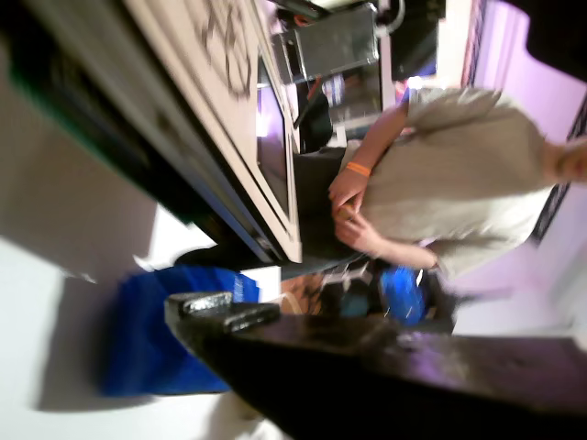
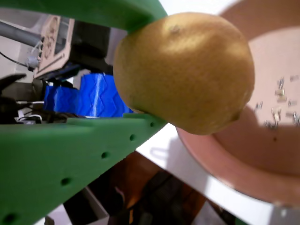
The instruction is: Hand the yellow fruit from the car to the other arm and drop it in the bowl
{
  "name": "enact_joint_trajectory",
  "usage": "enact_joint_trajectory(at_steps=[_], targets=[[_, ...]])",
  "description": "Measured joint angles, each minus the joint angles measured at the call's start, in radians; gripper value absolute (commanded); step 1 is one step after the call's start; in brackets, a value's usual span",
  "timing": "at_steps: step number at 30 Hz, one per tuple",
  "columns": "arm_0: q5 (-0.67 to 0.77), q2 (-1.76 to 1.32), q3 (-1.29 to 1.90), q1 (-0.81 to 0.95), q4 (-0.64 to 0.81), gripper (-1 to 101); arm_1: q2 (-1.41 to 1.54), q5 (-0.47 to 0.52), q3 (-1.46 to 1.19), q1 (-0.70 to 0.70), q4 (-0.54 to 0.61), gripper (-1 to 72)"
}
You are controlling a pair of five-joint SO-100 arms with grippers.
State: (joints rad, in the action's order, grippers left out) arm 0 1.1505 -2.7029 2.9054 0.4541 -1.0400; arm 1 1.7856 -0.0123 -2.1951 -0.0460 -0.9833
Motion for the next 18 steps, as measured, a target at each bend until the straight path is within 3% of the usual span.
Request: enact_joint_trajectory(at_steps=[11, 13, 15, 17, 18], targets=[[-0.483, 0.061, 0.003, -0.291, 0.038, 44, -0.064, 0.026, 0.000, -0.025, 0.014, -0.1], [-0.541, 0.064, 0.003, -0.302, 0.037, 34, -0.074, 0.026, 0.000, -0.025, 0.018, -0.1], [-0.586, 0.064, 0.003, -0.305, 0.014, 10, -0.075, 0.026, 0.000, -0.025, 0.023, -0.1], [-0.609, 0.064, 0.003, -0.316, -0.020, 0, -0.078, 0.026, 0.000, -0.020, 0.023, 0.2], [-0.614, 0.066, 0.006, -0.313, -0.023, 0, -0.080, 0.026, 0.000, -0.017, 0.023, 2.3]])
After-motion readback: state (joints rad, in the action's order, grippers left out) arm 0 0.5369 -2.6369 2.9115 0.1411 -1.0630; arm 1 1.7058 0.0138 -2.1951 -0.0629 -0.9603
